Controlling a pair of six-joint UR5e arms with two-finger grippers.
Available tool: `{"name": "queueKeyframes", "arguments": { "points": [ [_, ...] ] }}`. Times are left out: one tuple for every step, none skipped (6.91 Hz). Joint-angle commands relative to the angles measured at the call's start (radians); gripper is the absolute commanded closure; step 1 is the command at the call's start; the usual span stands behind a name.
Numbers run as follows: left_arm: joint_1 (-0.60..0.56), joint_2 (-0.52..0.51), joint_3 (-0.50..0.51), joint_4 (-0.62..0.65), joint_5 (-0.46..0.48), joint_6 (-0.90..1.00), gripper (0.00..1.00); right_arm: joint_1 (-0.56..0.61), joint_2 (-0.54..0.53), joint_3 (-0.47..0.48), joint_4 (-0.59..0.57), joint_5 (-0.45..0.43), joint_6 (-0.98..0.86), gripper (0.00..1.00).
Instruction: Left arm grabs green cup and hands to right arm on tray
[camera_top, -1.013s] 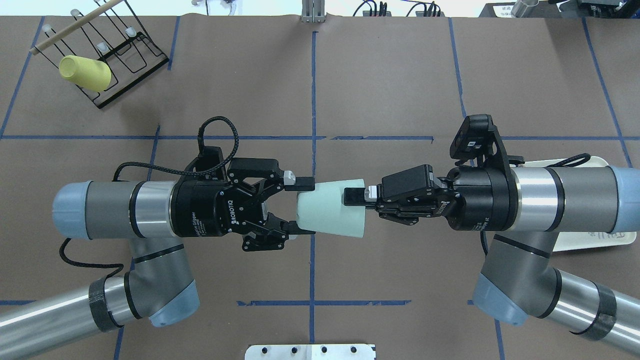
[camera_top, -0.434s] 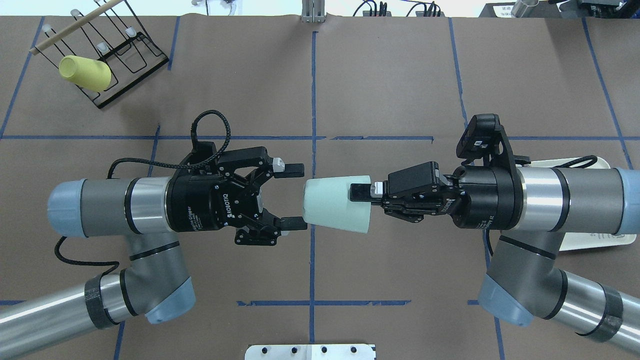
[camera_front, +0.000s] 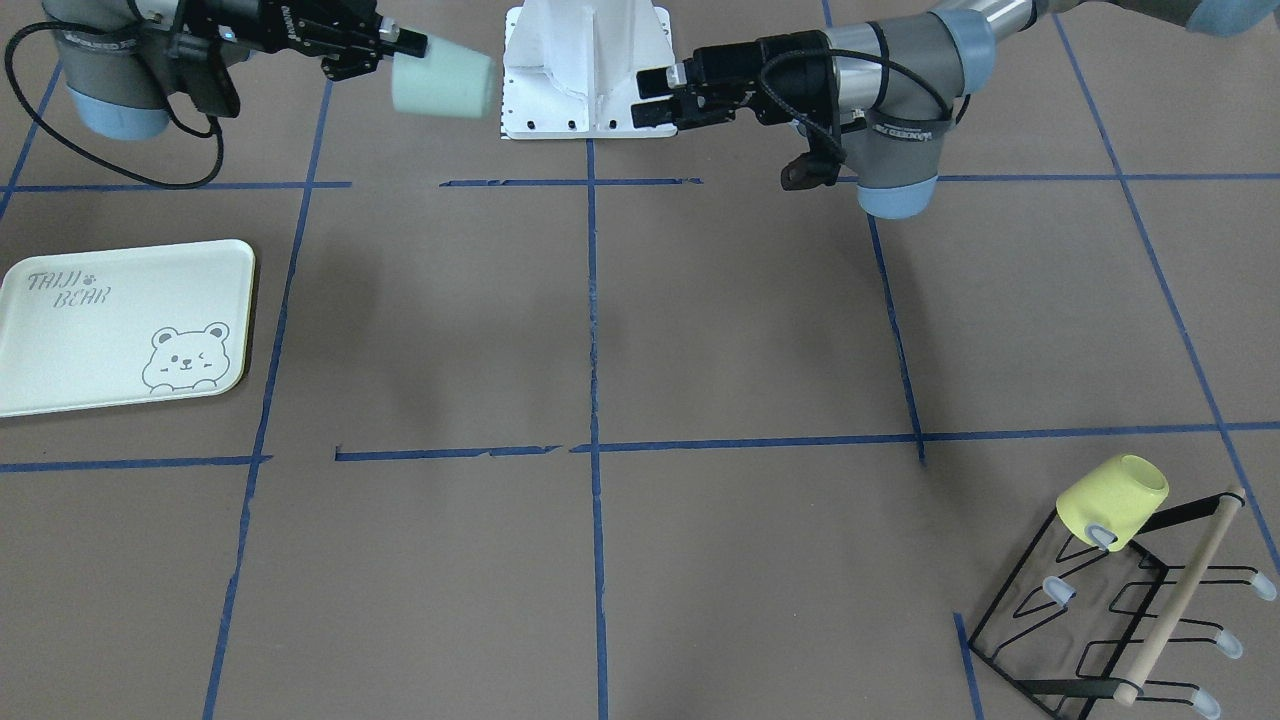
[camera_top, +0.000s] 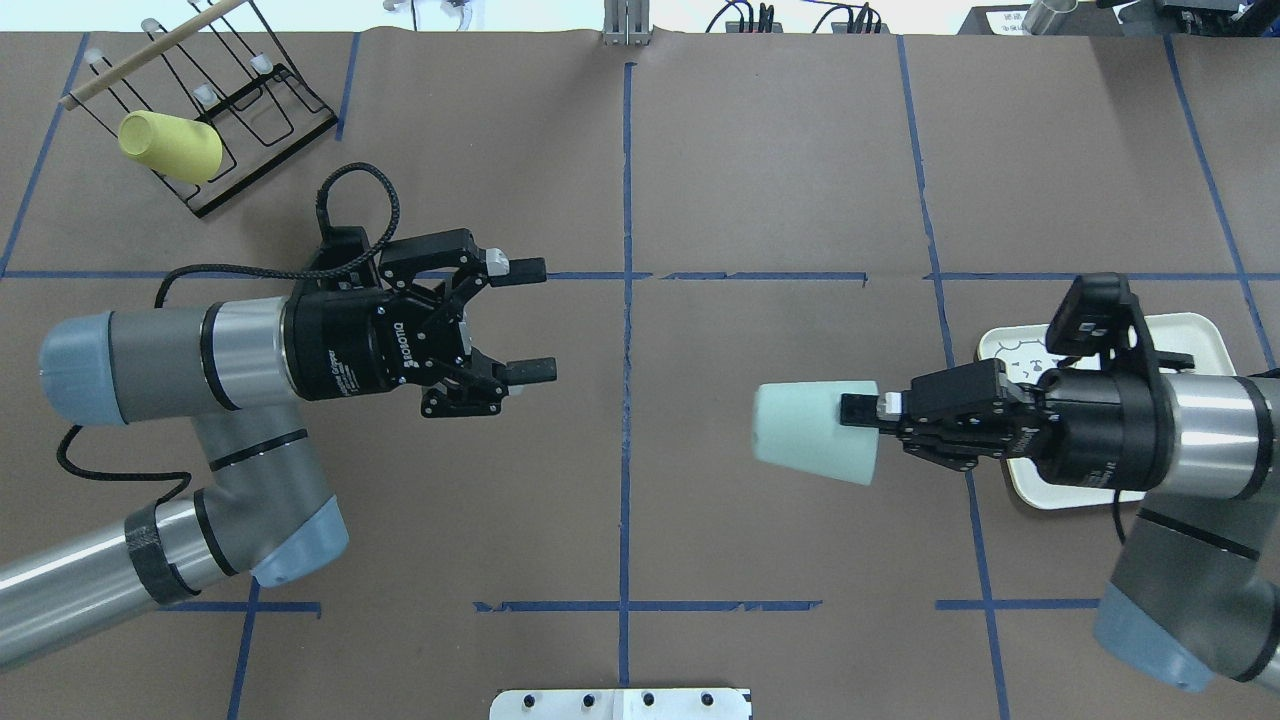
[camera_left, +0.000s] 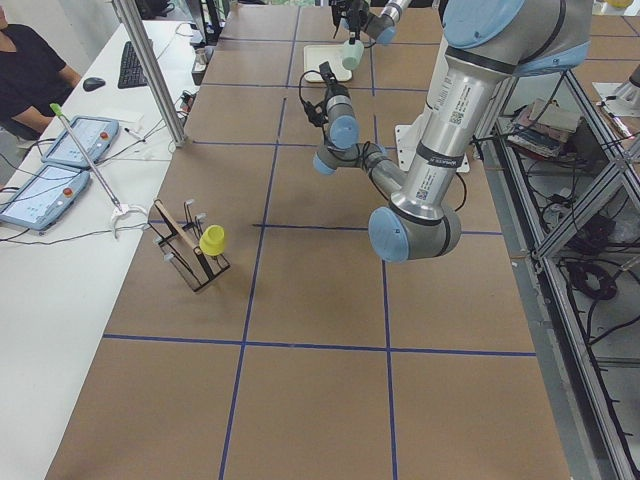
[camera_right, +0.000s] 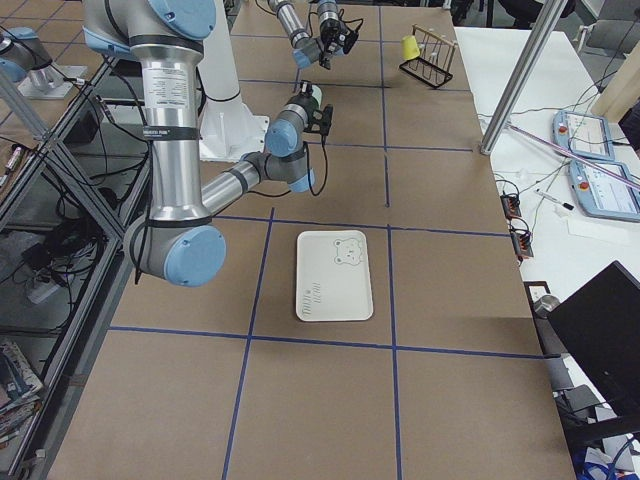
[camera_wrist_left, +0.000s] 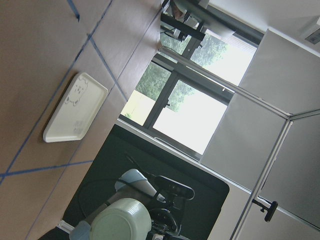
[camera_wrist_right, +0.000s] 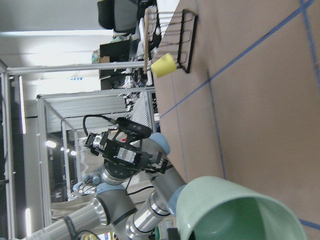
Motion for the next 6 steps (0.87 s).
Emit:
{"name": "queueKeyframes", "arguments": {
  "points": [
    [-0.067,0.084,0.075,0.184,-0.017,0.269,0.0,0.149,-0.132,-0.041,-0.034,0.081,-0.007,1.0],
    [-0.084,0.116,0.11,0.282,-0.103,0.483,0.0,0.304,-0.133,-0.088,-0.092,0.209,-0.015,1.0],
    [-0.186,0.153,0.109,0.414,-0.217,0.574,0.0,0.432,-0.136,-0.108,-0.187,0.332,-0.141,1.0],
    [-0.289,0.164,0.104,0.525,-0.344,0.693,0.0,0.52,-0.144,-0.106,-0.343,0.423,-0.304,1.0],
    [-0.335,0.228,0.103,0.549,-0.38,0.81,0.0,0.559,-0.141,-0.098,-0.517,0.468,-0.45,1.0],
    [-0.339,0.277,0.103,0.585,-0.38,0.926,0.0,0.547,-0.14,-0.096,-0.66,0.465,-0.534,1.0]
  ]
}}
